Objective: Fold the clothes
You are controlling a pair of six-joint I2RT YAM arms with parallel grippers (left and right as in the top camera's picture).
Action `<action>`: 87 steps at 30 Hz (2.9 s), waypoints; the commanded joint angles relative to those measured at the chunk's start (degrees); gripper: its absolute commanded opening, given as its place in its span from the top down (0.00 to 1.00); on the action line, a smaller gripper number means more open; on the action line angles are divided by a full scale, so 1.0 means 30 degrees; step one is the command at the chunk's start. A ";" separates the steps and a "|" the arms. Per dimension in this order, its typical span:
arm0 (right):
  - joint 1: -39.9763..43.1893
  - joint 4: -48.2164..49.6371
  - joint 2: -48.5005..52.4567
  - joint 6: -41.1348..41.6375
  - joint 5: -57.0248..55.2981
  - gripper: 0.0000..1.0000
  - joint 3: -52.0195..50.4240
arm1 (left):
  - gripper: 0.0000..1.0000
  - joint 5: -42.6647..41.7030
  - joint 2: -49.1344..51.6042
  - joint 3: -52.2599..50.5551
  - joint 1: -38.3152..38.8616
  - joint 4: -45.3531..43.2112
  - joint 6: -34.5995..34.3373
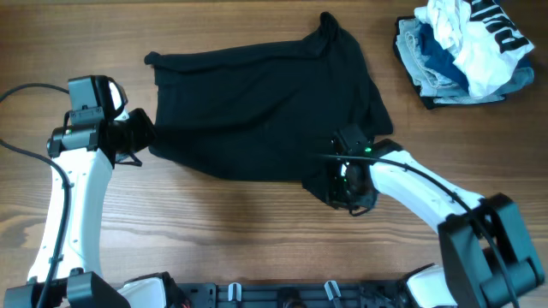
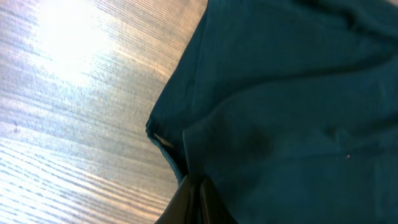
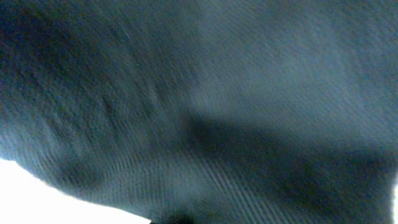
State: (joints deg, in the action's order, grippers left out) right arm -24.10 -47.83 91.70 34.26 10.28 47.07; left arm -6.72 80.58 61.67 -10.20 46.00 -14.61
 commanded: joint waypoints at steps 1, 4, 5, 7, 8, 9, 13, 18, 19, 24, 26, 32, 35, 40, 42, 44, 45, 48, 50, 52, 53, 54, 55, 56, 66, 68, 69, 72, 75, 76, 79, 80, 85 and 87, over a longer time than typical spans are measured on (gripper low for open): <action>0.1392 -0.1858 -0.3060 -0.1042 -0.1166 0.96 0.2033 | 0.96 0.0182 -0.1166 0.1581 -0.0066 0.1144 0.0321; 0.2586 -0.3468 -0.5013 -0.1800 -0.1246 0.96 0.3774 | 0.96 0.0168 -0.2113 0.2331 -0.0066 0.2076 0.0306; 0.2958 -0.4007 -0.5625 -0.2062 -0.1275 0.96 0.4379 | 0.96 0.0138 -0.2506 0.2346 -0.0066 0.2215 0.0306; 0.3716 -0.5122 -0.6623 -0.2645 -0.1326 0.96 0.5508 | 0.96 -0.0022 -0.3169 0.2346 -0.0058 0.2543 0.0299; 0.4065 -0.5727 -0.6980 -0.3016 -0.1326 0.96 0.6018 | 0.96 -0.0124 -0.3439 0.2346 -0.0066 0.2754 0.0291; 0.4393 -0.6390 -0.7249 -0.3279 -0.1413 0.96 0.6513 | 0.96 -0.0270 -0.3643 0.2346 -0.0066 0.2973 0.0299; 0.5574 -0.8400 -0.8000 -0.4422 -0.1508 0.96 0.7643 | 0.96 -0.0976 -0.4065 0.2346 -0.0066 0.4087 0.0299; 0.5850 -0.9122 -0.8174 -0.4889 -0.1457 0.96 0.7650 | 0.96 -0.0962 -0.4058 0.2339 -0.0051 0.5064 0.0299; 0.5850 -0.9063 -0.8174 -0.4903 -0.1443 0.96 0.7650 | 0.96 -0.0954 -0.4058 0.2339 -0.0051 0.5122 0.0306; 0.5850 -0.8094 -0.7876 -0.4947 -0.1435 0.96 0.7650 | 0.96 -0.0962 -0.3701 0.2339 -0.0051 0.5056 0.0299; 0.5850 -0.7657 -0.7592 -0.5158 -0.1370 0.96 0.7650 | 0.96 -0.0962 -0.3351 0.2324 -0.0051 0.5056 0.0291; 0.5850 -0.6222 -0.5909 -0.5785 -0.1282 0.96 0.7650 | 0.96 -0.0969 -0.1603 0.2302 -0.0051 0.5493 0.0291; 0.5850 -0.5253 -0.5268 -0.5887 -0.1290 0.96 0.7650 | 0.96 -0.0976 -0.0845 0.2302 -0.0044 0.5537 0.0291; 0.5850 -0.1690 -0.3708 -0.6717 -0.0321 0.96 0.7650 | 0.96 -0.0962 0.0211 0.2302 -0.0036 0.4947 0.0299; 0.5850 0.0095 -0.2892 -0.6783 0.0131 0.96 0.7657 | 0.96 -0.0962 0.0619 0.2302 0.0066 0.4539 0.0299; 0.5850 0.1690 -0.2018 -0.6776 0.0182 0.96 0.7657 | 0.96 -0.0954 0.1042 0.2302 0.0219 0.3963 0.0299; 0.5850 0.2390 -0.1559 -0.6798 0.0182 0.96 0.7657 | 0.96 -0.0962 0.1275 0.2302 0.0306 0.3621 0.0299; 0.5850 0.4291 -0.0248 -0.6863 0.0182 0.96 0.7679 | 0.96 -0.0954 0.2062 0.2302 0.0597 0.2499 0.0277; 0.5850 0.5442 0.0539 -0.6878 0.0175 0.96 0.7708 | 0.96 -0.0954 0.2790 0.2302 0.0831 0.1610 0.0226; 0.5850 0.6477 0.1122 -0.6878 0.0175 0.96 0.7708 | 0.96 -0.0954 0.3577 0.2302 0.1049 0.0721 0.0226; 0.5850 0.6987 0.1355 -0.6878 0.0182 0.96 0.7708 | 0.96 -0.0954 0.3985 0.2302 0.1137 0.0284 0.0226; 0.5850 0.7570 0.1625 -0.6929 0.0189 0.96 0.7708 | 0.96 -0.0947 0.4422 0.2302 0.1224 -0.0131 0.0233; 0.5843 0.8021 0.1843 -0.6943 0.0240 0.96 0.7708 | 0.96 -0.0947 0.4947 0.2302 0.1275 -0.0612 0.0226; 0.5850 0.8480 0.2091 -0.6958 0.0393 0.96 0.7708 | 0.96 -0.0947 0.5435 0.2302 0.1311 -0.1027 0.0226; 0.5843 1.0193 0.3883 -0.7439 0.0605 0.96 0.7701 | 0.96 -0.0889 0.7883 0.2302 0.1311 -0.2914 0.0153; 0.5843 1.0316 0.4073 -0.7431 0.0692 0.96 0.7701 | 0.96 -0.0882 0.8029 0.2302 0.1311 -0.2922 0.0153; 0.5843 1.0375 0.4153 -0.7431 0.0772 0.96 0.7701 | 0.96 -0.0882 0.8043 0.2302 0.1311 -0.2922 0.0153; 0.5843 1.0404 0.4189 -0.7657 0.0896 0.92 0.7701 | 0.96 -0.0882 0.8058 0.2302 0.1311 -0.2900 0.0160; 0.5843 1.0244 0.4095 -0.7941 0.1472 0.28 0.7708 | 0.71 -0.0889 0.8058 0.2310 0.1311 -0.2594 0.0160; 0.5843 1.0134 0.4000 -0.7956 0.1698 0.20 0.7708 | 0.59 -0.0896 0.8007 0.2317 0.1311 -0.2419 0.0168; 0.5821 0.8021 0.3388 -0.8896 0.2178 0.06 0.8845 | 0.22 -0.0903 0.7380 0.3373 0.1311 -0.0845 0.0255; 0.5748 0.6645 0.3366 -0.9347 0.2040 0.03 0.9704 | 0.17 -0.0882 0.7191 0.4051 0.1333 -0.0168 0.0342; 0.4845 0.1916 0.3366 -1.0462 0.0087 0.00 1.3457 | 0.00 -0.0860 0.6929 0.7723 0.1494 0.1231 0.2470; 0.4379 0.1530 0.3366 -1.0426 -0.0291 0.00 1.4236 | 0.00 -0.0291 0.6929 0.8167 0.1479 0.0175 0.2805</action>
State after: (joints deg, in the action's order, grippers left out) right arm -8.49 -42.02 103.15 5.54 12.60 85.12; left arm -8.91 103.66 82.00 -6.24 49.12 -10.81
